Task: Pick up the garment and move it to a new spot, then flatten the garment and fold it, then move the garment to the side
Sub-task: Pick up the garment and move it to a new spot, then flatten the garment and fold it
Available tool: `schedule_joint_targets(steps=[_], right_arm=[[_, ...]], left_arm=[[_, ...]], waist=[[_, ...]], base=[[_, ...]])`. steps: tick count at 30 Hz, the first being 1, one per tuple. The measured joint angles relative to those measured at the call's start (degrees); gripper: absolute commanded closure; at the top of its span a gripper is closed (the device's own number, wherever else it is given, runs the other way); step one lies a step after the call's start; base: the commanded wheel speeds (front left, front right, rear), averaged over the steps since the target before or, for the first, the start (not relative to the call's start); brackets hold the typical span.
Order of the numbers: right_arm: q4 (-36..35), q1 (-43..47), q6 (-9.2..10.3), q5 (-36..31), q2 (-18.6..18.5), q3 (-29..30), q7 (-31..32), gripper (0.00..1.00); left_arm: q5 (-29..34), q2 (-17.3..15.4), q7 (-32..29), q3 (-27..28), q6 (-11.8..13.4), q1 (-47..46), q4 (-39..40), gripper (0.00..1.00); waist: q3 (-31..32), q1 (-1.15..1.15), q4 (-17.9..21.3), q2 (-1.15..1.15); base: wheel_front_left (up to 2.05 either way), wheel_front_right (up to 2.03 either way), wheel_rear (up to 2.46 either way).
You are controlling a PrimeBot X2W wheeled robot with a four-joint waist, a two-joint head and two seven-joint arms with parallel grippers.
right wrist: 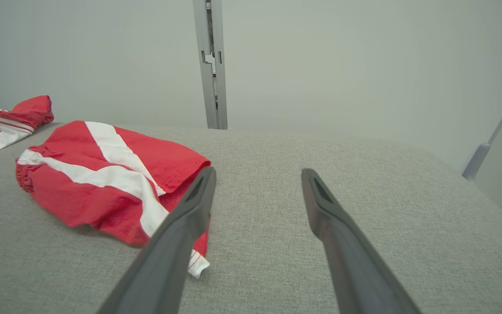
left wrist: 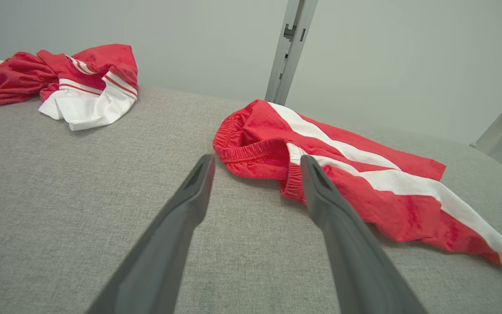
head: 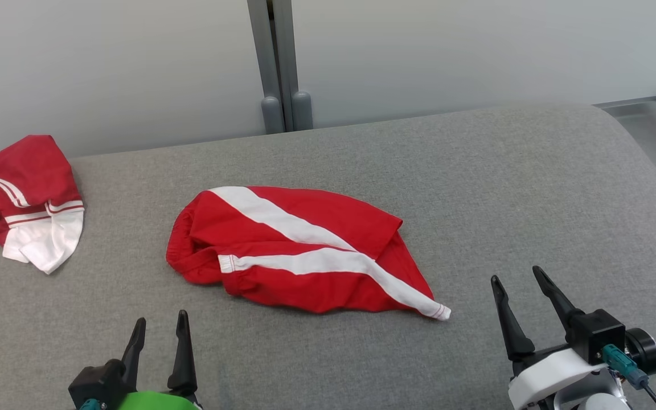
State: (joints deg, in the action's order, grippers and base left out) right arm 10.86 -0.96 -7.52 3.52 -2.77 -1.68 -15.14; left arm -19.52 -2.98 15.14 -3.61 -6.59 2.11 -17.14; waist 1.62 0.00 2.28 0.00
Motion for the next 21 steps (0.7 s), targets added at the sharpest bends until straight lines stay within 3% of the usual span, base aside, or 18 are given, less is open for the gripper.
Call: schedule_joint_targets(steps=[21], right_arm=[[3.22,-0.09,0.0,1.0,-0.01,-0.58,0.0,0.0]], left_arm=[[-2.04,0.12,0.0,-2.01,1.05,0.93,0.42,0.0]], waist=[[0.3,0.0,-0.57,0.0]], base=[[0.0,0.0,0.0]])
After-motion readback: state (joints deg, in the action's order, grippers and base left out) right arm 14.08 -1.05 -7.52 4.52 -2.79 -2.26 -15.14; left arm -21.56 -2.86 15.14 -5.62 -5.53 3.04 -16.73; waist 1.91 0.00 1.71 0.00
